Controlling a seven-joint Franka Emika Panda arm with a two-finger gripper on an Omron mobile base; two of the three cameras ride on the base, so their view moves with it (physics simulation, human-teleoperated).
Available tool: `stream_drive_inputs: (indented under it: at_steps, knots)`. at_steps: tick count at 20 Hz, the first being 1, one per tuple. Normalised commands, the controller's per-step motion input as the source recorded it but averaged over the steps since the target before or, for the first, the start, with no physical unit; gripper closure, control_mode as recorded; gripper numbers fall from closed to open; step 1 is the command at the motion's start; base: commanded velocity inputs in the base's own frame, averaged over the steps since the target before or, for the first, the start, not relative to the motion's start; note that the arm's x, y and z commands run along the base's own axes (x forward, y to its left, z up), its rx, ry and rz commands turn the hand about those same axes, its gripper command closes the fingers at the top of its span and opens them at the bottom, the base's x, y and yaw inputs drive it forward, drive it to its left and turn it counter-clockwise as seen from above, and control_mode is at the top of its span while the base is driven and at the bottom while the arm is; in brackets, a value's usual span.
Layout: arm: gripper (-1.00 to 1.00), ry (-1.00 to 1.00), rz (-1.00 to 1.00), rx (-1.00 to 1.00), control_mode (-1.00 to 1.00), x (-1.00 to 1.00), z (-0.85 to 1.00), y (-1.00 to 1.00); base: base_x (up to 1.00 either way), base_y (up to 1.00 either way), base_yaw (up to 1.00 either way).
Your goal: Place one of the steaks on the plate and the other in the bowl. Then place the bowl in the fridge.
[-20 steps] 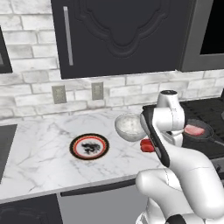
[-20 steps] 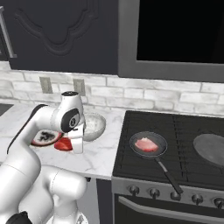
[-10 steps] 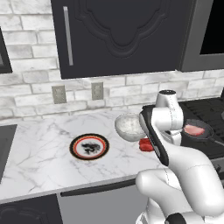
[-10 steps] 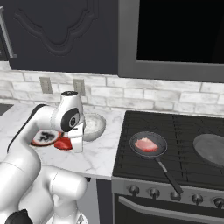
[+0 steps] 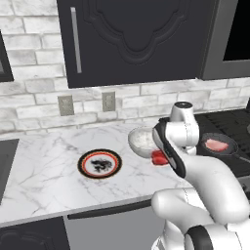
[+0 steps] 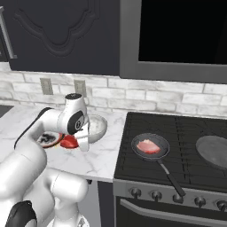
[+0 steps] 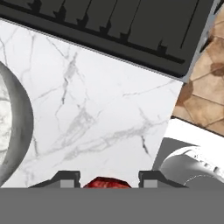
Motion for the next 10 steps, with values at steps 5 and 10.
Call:
stream_drive_inputs:
  at_steps: [5,10]
  knots:
    - [1.0,0.0,0.05,0.05,-1.0,0.96,0.0,0.0,0.0,0.0,0.0]
    - [1.0,0.04,0.0,0.07,-1.0,0.92,0.02,0.0,0.0,0.0,0.0]
